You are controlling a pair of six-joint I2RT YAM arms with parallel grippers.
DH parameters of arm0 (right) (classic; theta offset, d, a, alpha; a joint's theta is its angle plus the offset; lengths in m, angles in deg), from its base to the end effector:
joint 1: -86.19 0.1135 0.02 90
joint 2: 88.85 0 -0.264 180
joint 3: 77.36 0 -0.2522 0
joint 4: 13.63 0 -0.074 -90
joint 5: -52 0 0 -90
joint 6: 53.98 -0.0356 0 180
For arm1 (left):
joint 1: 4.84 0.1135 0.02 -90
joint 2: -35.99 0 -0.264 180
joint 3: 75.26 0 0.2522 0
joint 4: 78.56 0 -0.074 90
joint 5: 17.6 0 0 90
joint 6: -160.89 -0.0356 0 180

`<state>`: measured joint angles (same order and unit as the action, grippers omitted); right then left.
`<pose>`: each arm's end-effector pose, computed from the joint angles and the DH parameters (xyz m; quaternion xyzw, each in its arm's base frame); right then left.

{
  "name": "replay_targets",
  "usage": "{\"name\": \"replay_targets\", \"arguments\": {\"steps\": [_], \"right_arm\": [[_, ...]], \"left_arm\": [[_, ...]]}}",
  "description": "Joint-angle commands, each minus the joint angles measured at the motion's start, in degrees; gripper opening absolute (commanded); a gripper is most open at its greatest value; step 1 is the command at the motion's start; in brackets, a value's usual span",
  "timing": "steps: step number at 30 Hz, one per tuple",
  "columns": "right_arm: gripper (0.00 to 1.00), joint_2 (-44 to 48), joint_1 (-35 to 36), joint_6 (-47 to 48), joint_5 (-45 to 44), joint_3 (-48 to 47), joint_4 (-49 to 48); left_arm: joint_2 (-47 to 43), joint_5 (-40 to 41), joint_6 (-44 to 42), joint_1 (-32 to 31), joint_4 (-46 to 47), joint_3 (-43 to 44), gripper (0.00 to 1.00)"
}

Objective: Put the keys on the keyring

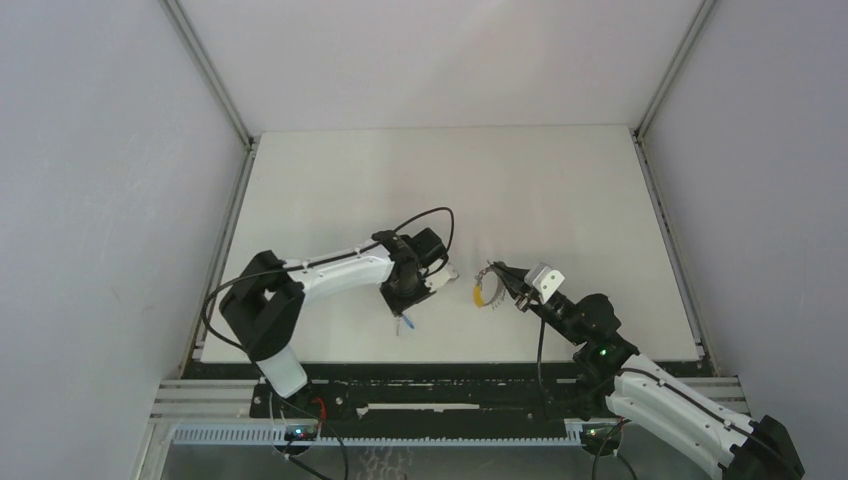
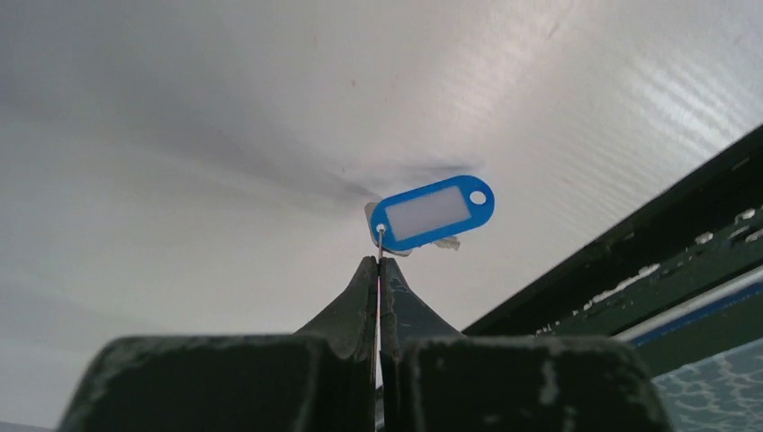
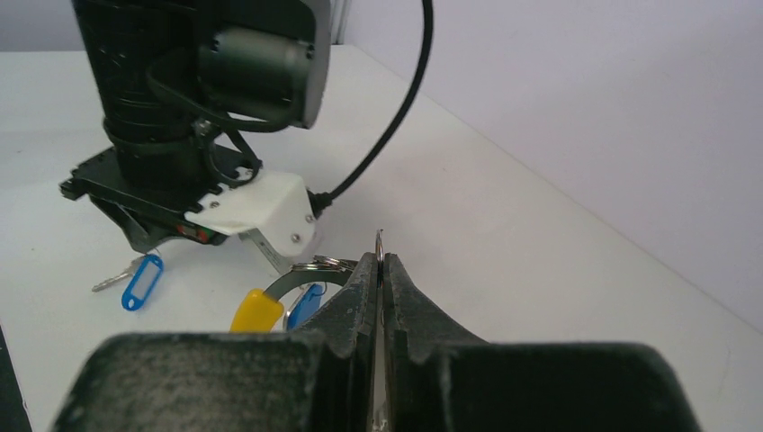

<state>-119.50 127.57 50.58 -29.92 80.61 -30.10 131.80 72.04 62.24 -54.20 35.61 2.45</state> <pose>0.1096 0.1032 0.2252 -0.3543 0.5539 0.2194 0.7207 0.1939 -0.2263 0.1888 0.4843 0.8733 -0.0214 0.0485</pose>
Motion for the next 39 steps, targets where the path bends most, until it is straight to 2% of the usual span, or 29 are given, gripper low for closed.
{"name": "replay_targets", "arguments": {"steps": [1,12,26,31,33,39], "right_arm": [[0.00,0.88,0.45,-1.27,-0.04,-0.43,-3.16],[0.00,0.79,0.45,-1.30,0.06,-0.35,-3.33],[0.00,-0.84,0.45,-1.36,-0.07,-0.46,-3.96],[0.00,-1.11,0.45,-1.37,0.09,-0.43,-3.98],[0.00,-1.08,0.45,-1.37,0.10,-0.47,-3.88],[0.00,-1.17,0.45,-1.38,0.47,-0.56,-3.89]], "left_arm": [[2.55,-0.09,-3.36,0.19,3.14,6.61,0.00],[9.03,-3.67,-5.10,1.14,9.09,10.68,0.05],[13.13,-3.47,-0.66,1.55,12.08,14.14,0.10],[10.50,-1.39,2.40,1.90,14.82,12.57,0.20],[7.74,-1.15,3.30,1.90,17.65,9.68,0.26],[-3.20,-2.45,6.25,2.79,28.62,-2.29,0.34]]}}
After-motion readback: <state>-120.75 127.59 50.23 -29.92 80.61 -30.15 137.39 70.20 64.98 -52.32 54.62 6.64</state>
